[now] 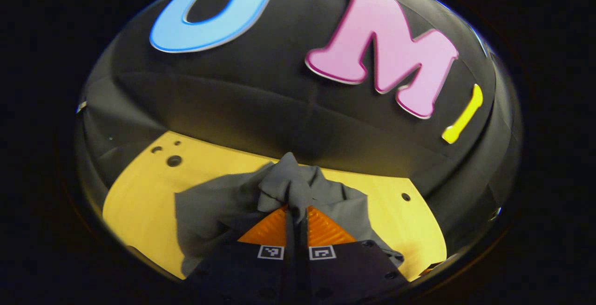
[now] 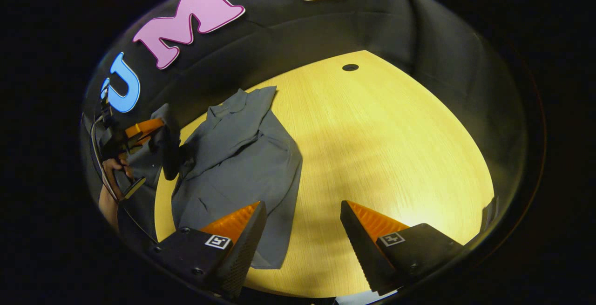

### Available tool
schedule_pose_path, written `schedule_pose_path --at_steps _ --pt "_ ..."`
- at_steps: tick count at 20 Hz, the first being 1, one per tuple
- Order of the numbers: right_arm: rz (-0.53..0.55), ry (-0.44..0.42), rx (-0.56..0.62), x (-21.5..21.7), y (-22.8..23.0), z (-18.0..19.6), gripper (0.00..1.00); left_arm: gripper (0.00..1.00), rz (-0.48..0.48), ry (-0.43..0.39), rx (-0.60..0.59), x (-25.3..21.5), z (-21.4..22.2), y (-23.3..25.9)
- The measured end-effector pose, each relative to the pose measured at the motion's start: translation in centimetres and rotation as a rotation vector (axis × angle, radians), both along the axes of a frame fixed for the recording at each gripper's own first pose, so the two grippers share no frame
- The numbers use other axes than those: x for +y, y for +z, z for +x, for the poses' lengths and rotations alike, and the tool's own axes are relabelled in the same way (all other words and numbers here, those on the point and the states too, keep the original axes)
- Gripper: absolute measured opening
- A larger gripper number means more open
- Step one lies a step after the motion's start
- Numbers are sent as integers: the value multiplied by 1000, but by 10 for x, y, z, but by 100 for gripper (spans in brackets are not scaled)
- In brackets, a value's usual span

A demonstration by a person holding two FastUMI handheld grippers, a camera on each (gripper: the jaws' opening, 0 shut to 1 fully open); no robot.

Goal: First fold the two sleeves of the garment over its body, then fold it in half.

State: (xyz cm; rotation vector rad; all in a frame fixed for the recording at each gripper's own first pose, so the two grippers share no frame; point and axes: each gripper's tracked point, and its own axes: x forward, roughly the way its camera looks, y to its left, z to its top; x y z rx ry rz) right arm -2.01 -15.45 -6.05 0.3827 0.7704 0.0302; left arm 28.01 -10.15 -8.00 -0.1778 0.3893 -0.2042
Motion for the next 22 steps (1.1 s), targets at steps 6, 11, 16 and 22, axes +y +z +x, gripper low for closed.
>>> schedule_pose_path --at_steps 6,11,16,22 --pt "37 -37 32 -7 -12 -9 99 6 32 -142 87 -84 15 -49" --pt "23 -36 39 -14 -14 -14 99 14 37 -134 135 -112 28 -81" --pt "27 -23 57 -13 -18 -19 99 39 -29 -152 186 -126 21 -99" --pt "69 26 75 18 -26 -10 99 89 70 -75 156 -57 -22 -101"
